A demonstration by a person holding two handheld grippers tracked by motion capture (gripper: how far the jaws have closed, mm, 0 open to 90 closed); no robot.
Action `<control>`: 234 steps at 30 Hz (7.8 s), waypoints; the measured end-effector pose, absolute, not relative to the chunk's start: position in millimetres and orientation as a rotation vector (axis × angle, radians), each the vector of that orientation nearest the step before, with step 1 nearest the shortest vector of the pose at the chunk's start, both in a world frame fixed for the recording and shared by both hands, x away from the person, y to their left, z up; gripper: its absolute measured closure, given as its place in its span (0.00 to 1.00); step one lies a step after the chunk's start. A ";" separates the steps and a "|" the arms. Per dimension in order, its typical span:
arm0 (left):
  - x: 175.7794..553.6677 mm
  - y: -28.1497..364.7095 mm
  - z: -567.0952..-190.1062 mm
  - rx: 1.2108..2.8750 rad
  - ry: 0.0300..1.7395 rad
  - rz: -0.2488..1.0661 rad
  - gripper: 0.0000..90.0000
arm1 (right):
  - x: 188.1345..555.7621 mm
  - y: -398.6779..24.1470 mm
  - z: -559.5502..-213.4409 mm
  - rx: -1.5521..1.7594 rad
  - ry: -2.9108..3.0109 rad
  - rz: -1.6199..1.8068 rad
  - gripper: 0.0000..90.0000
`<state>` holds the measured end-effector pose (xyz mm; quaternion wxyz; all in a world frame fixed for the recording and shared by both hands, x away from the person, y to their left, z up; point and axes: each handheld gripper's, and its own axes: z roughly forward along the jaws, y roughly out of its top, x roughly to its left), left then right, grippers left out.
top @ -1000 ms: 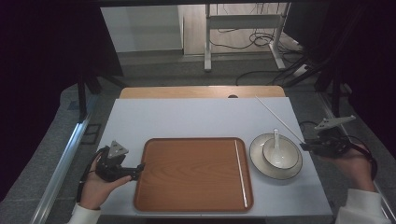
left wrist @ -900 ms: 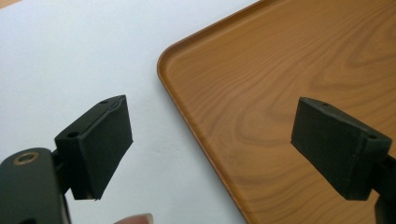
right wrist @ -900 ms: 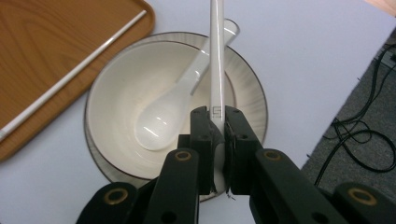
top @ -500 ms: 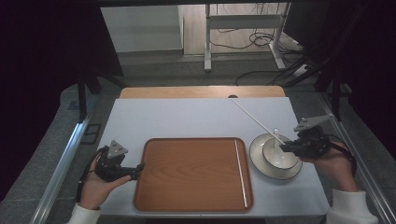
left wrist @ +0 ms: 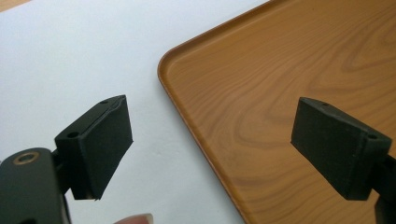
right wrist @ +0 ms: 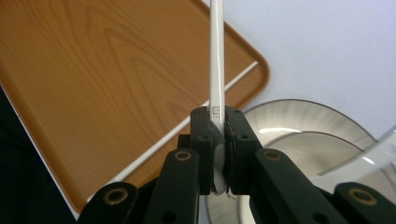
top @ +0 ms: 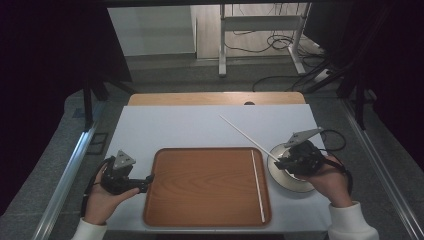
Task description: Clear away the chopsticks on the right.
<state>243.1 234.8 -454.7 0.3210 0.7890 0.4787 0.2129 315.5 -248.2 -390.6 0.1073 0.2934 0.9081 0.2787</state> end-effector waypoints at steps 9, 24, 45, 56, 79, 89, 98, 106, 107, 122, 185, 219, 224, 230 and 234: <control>242.4 235.0 -453.7 2.071 1.253 0.546 0.13 | 304.5 -226.1 -406.2 0.885 2.696 0.818 0.93; 240.7 239.3 -451.7 2.051 1.255 0.541 0.14 | 286.3 -191.6 -440.4 0.927 2.744 0.732 0.93; 245.7 236.0 -452.8 2.062 1.243 0.539 0.14 | 280.6 -166.4 -488.2 0.936 2.815 0.499 0.93; 245.2 235.6 -452.2 2.062 1.241 0.545 0.14 | 279.5 -165.0 -491.9 0.921 2.810 0.465 0.92; 245.5 234.9 -452.8 2.070 1.238 0.547 0.14 | 281.7 -142.9 -477.5 0.773 2.750 0.676 0.60; 244.3 235.1 -452.5 2.068 1.244 0.552 0.14 | 312.6 -121.6 -479.4 0.837 2.703 0.853 0.81; 244.9 233.1 -454.0 2.080 1.239 0.547 0.14 | 327.2 -95.3 -488.6 0.791 2.773 0.896 1.00; 244.5 231.0 -453.6 2.084 1.236 0.551 0.14 | 334.1 -61.7 -497.4 0.716 2.810 0.887 1.00; 244.4 231.0 -453.6 2.084 1.236 0.551 0.14 | 334.5 -59.5 -499.5 0.710 2.808 0.882 1.00; 244.8 233.0 -452.5 2.082 1.230 0.555 0.14 | 347.1 -89.0 -508.4 0.905 2.738 0.818 1.00; 245.6 232.7 -452.8 2.091 1.224 0.553 0.14 | 325.7 -176.9 -497.8 1.186 2.502 0.665 1.00; 246.1 234.4 -453.6 2.095 1.233 0.564 0.14 | 325.2 -261.9 -410.1 1.083 2.418 1.152 0.83; 246.5 233.9 -454.6 2.105 1.232 0.565 0.14 | 325.6 -269.3 -406.2 1.102 2.380 1.179 0.58; 246.6 233.0 -453.5 2.103 1.229 0.566 0.14 | 324.9 -283.3 -398.5 1.133 2.315 1.187 0.49; 247.3 232.7 -453.7 2.103 1.229 0.565 0.14 | 325.2 -293.2 -396.1 1.153 2.285 1.188 0.47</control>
